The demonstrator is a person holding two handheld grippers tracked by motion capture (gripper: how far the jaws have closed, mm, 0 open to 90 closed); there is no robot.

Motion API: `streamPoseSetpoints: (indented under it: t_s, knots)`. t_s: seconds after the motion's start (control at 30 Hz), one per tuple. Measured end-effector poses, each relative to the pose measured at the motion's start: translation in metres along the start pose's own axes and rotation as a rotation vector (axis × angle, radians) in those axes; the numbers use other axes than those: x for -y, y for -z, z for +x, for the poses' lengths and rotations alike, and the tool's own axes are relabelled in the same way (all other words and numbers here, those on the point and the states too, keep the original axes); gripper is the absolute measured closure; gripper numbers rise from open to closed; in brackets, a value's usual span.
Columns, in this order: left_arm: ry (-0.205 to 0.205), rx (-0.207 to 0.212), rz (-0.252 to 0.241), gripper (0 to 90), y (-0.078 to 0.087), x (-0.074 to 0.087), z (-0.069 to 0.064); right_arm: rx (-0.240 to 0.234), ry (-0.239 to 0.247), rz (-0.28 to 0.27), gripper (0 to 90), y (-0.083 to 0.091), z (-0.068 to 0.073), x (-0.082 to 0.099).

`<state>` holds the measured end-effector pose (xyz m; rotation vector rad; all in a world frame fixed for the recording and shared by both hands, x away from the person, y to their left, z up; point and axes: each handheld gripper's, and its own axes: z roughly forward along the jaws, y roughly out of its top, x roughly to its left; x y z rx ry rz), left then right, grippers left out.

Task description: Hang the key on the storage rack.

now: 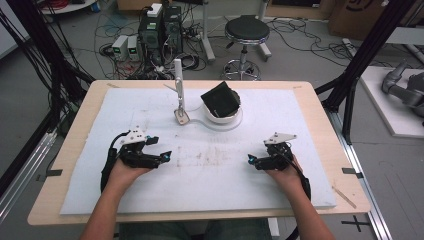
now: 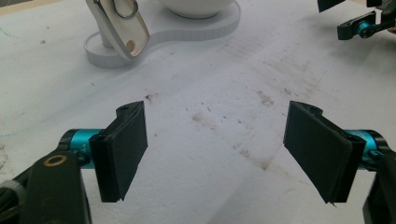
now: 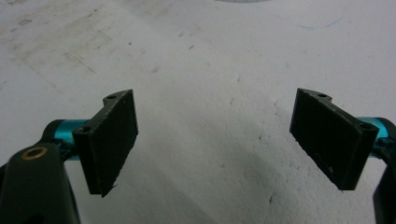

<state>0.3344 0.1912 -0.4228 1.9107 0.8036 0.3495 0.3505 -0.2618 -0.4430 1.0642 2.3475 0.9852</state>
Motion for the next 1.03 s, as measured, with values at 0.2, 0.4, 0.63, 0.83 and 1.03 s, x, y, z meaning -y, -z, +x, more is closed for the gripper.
streamPoseSetpoints:
  t_s: [0.2,0.4,0.63,0.83,1.03]
  knots:
    - [0.024,-0.017,0.002,21.7,0.0035,0.0041,0.0055,0.007,0.002,0.001,15.3,0.0003,-0.0006,0.0002]
    - [0.024,-0.02,0.008,21.7,0.0045,0.0047,0.0044,0.011,0.001,0.003,15.3,0.0002,-0.0008,0.0003]
    - [0.025,-0.012,0.031,21.7,0.0021,0.0061,0.0045,0.01,0.001,0.007,15.3,0.0002,-0.0005,0.0005]
    - [0.031,-0.013,0.035,21.7,0.0021,0.0065,0.0051,0.011,-0.001,0.012,15.3,-0.0004,-0.0007,0.0006]
    - [0.028,-0.009,0.03,21.7,0.0027,0.0064,0.0051,0.012,-0.005,0.01,15.2,-0.0004,-0.0011,0.0007]
